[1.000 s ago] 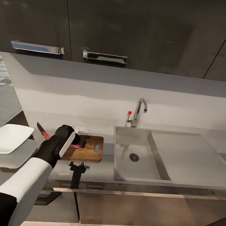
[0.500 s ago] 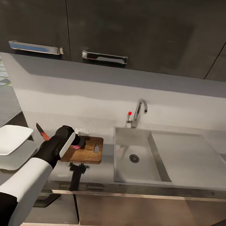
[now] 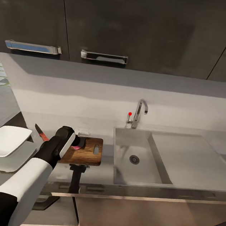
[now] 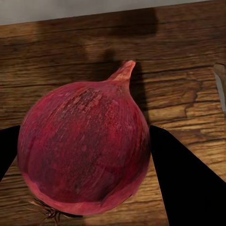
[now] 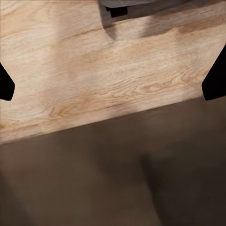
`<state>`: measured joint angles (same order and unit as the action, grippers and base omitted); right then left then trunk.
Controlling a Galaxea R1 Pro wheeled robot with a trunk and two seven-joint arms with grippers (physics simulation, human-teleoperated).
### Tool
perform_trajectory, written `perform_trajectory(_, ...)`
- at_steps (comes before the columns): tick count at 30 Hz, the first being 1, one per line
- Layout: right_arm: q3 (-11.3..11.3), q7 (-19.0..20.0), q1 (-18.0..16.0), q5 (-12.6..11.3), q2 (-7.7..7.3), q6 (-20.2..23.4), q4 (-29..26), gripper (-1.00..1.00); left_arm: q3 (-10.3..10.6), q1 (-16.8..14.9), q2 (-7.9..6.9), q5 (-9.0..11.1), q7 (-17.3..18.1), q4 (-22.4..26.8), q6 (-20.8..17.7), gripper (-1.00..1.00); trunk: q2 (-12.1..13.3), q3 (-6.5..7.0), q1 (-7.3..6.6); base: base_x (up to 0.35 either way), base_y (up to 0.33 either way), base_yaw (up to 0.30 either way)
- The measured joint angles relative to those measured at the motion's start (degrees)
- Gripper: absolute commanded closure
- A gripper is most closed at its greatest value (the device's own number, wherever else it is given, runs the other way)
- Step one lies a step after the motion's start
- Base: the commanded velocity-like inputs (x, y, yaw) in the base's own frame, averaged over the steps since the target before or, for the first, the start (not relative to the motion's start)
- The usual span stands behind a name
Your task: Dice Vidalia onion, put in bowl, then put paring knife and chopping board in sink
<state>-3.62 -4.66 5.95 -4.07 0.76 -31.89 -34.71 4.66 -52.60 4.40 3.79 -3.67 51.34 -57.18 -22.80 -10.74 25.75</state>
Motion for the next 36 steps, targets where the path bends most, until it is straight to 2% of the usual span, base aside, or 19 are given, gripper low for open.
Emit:
perform_trajectory(13, 0.0, 0.0, 0.0, 0.0, 0.0, 0.02, -0.01, -1.0, 0.07, 0.0, 0.0, 0.04, 0.0, -0.44, 0.0, 1.0, 0.0, -0.79, 0.0, 0.0, 0.0, 0.0)
perform_trajectory(36, 0.0, 0.0, -0.01, 0.0, -0.09, -0.26, -0.02, -1.0, 0.01, -0.04, 0.01, -0.02, 0.0, -0.7, -0.01, 1.0, -0.03, -0.8, -0.01, 0.0, 0.0, 0.0)
